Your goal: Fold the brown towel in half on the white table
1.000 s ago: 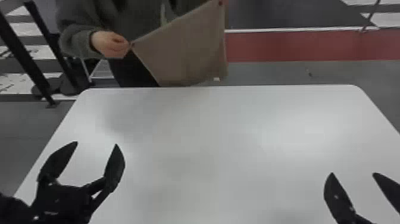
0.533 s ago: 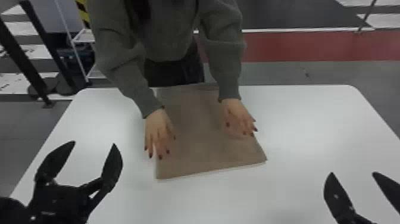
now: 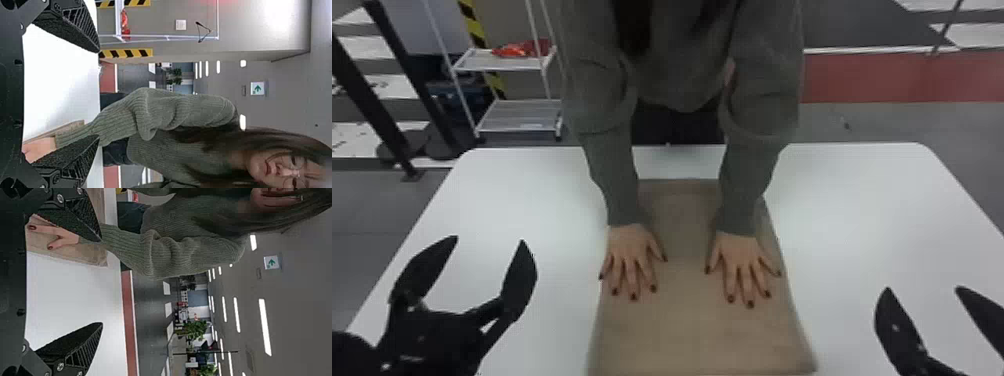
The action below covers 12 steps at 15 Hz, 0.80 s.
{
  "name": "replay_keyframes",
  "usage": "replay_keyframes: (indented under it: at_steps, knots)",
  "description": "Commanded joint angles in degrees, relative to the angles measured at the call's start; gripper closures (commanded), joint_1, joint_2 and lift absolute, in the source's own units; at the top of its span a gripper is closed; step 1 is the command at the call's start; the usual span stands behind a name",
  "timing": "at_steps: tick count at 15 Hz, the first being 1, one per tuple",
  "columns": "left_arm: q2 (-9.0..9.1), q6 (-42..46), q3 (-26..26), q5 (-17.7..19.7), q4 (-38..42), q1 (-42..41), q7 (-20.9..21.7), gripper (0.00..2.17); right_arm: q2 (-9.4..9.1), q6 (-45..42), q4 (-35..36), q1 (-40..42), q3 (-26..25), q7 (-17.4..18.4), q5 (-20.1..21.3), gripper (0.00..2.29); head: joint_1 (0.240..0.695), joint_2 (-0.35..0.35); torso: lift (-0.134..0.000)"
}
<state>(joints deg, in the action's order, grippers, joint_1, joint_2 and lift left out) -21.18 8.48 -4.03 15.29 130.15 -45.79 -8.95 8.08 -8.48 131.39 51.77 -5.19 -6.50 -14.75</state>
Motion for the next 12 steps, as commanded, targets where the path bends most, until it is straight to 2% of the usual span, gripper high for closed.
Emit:
replay_keyframes:
  at_steps: [1,12]
  knots:
    - [0.08,0.0,0.1,0.0,0.0,0.0,-0.1,0.12,0.01,0.0,0.0,0.1,0.0,0.0,0.0,0.13,0.695,0.058,-0.123]
    - [0.08,0.0,0.0,0.0,-0.1,0.1,-0.7,0.12,-0.08,0.0,-0.6,-0.6,0.2,0.0,-0.5,0.13,0.695,0.062,-0.123]
